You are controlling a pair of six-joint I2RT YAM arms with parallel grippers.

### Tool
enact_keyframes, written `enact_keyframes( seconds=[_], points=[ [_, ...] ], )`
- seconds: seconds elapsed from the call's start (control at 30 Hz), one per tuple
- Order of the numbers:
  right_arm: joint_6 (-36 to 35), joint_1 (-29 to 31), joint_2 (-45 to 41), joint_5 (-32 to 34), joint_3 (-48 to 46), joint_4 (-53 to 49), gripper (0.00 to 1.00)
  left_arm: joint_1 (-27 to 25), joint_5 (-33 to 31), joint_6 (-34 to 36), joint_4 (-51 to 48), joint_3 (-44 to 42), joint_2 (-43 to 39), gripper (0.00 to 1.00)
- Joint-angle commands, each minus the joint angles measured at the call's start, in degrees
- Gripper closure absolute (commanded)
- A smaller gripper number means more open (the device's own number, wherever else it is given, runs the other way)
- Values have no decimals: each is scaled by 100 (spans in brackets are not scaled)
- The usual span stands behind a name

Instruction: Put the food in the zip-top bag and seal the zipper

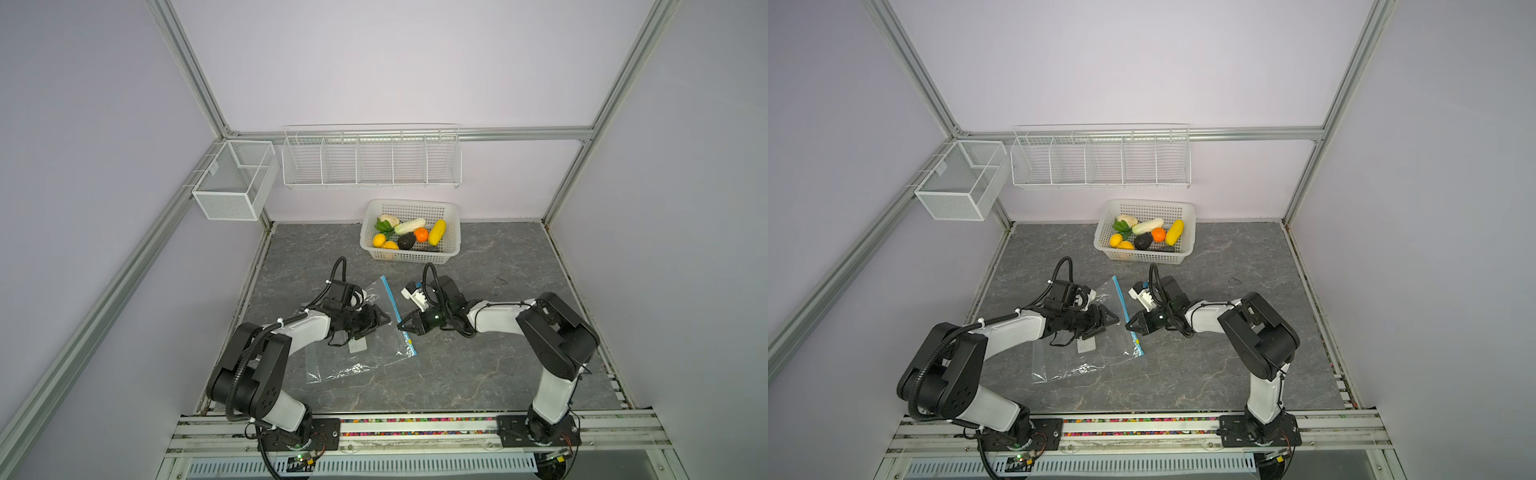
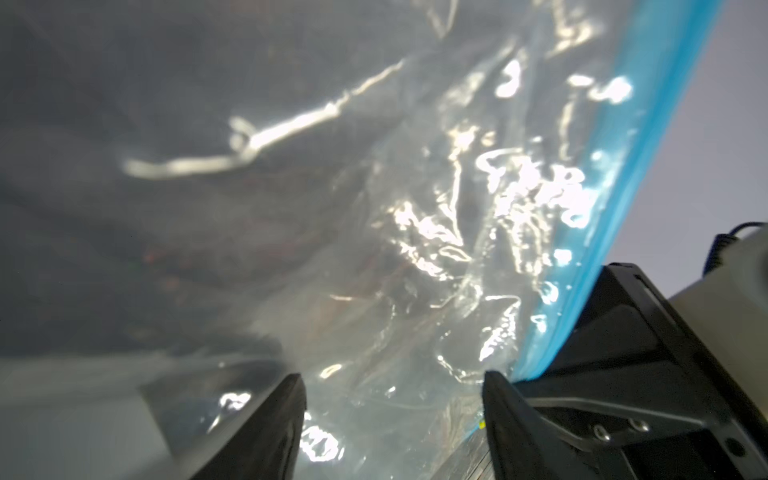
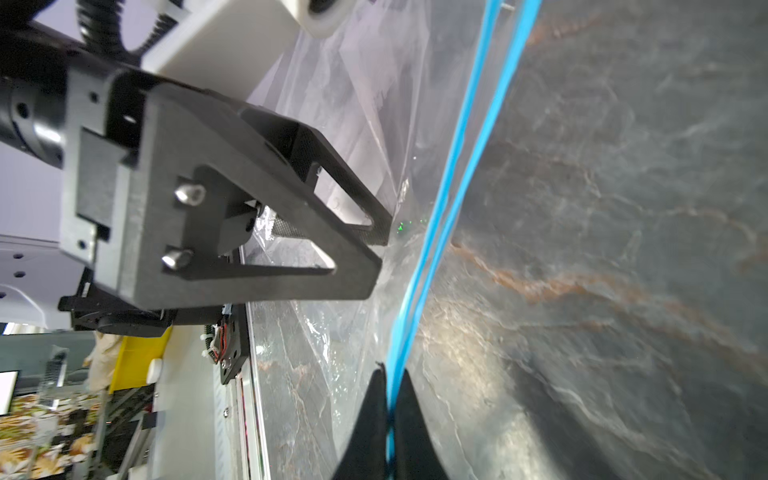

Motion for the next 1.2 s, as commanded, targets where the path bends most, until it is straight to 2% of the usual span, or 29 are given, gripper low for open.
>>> enact_keyframes(
  seconds=[0.0,0.2,0.33,0.63,0.73,0.97,1.07,1.13,1.17],
  points=[
    [-420,181,-354,673,102,-109,94,13,-280,-3,-420,381,-430,32],
    [-453,428,-424,1085,142,127,93,13,-682,-156,-694,376,-1279,30],
    [-463,602,-403,1269,222,119,93,13,-797,-184,-720,317,-1554,29],
    [-599,948,-447,1904,289,-121,90,13,-978,-50,-636,377,-1420,29],
    [-611,1046,-434,2019,289,-124,90,12,-1020,-27,-611,408,-1279,34],
    [-641,1126,-364,2040,374,-162,89,-37,-991,79,-569,520,-1145,34],
    [-643,1138,-318,2012,419,-160,89,-70,-974,176,-607,553,-1076,43],
    [-633,1145,-295,2011,428,-154,89,-67,-899,182,-560,530,-991,58],
    [-634,1156,-291,2012,428,-142,89,-75,-873,195,-544,531,-946,63]
  ],
)
